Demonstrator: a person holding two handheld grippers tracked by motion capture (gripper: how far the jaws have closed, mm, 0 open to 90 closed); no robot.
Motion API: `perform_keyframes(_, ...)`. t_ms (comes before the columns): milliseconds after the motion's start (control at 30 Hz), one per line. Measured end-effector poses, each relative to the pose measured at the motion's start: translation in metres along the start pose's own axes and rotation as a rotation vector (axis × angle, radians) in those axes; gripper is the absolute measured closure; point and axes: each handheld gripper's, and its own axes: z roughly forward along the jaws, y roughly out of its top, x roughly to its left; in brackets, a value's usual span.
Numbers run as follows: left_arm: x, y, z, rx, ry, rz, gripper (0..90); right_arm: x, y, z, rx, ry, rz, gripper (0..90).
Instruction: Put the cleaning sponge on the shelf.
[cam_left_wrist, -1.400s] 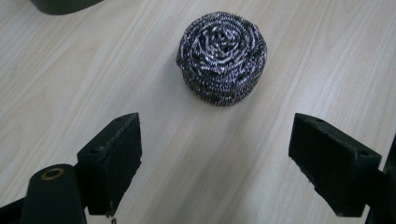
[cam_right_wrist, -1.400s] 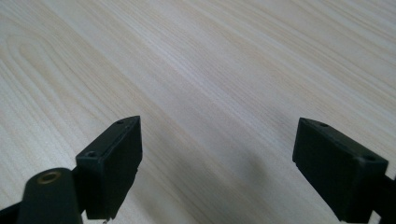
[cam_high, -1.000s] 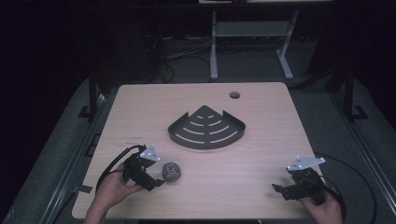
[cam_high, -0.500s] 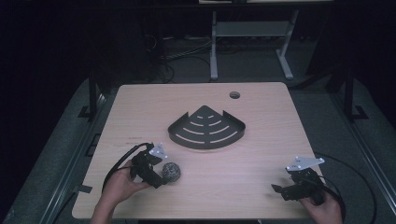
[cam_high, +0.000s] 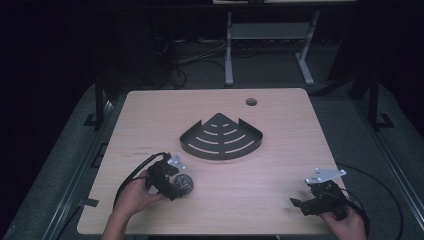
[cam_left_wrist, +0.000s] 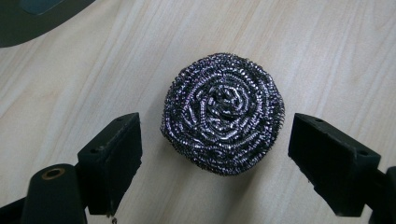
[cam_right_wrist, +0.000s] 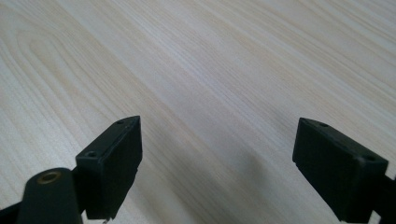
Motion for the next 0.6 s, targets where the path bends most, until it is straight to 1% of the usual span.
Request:
perform_keyframes(100, 0.000, 0.001, 0.002, 0.000, -0.006, -0.003, 17.2, 0.001, 0.001, 0.000, 0.000, 0.000, 0.000, 15.6)
perform_keyframes(167, 0.000, 0.003, 0.003, 0.001, -0.017, 0.006, 21.2, 0.001, 0.001, 0.000, 0.002, 0.000, -0.001, 15.6)
perform_keyframes(400, 0.002, 0.004, 0.007, 0.008, -0.026, -0.001, 22.6, 0.000, 0.000, 0.000, -0.002, -0.002, -0.005, 15.6)
perform_keyframes(500, 0.002, 0.005, 0.009, 0.020, -0.025, 0.009, 23.9, 0.000, 0.001, 0.000, -0.002, -0.003, -0.006, 15.6)
perform_keyframes(533, 0.002, 0.005, 0.010, 0.017, -0.029, -0.002, 23.9, 0.000, 0.000, 0.000, -0.001, -0.001, -0.004, 15.6)
perform_keyframes(600, 0.003, 0.006, 0.011, 0.023, -0.032, 0.005, 24.4, 0.000, 0.000, 0.000, 0.002, -0.001, -0.001, 15.6)
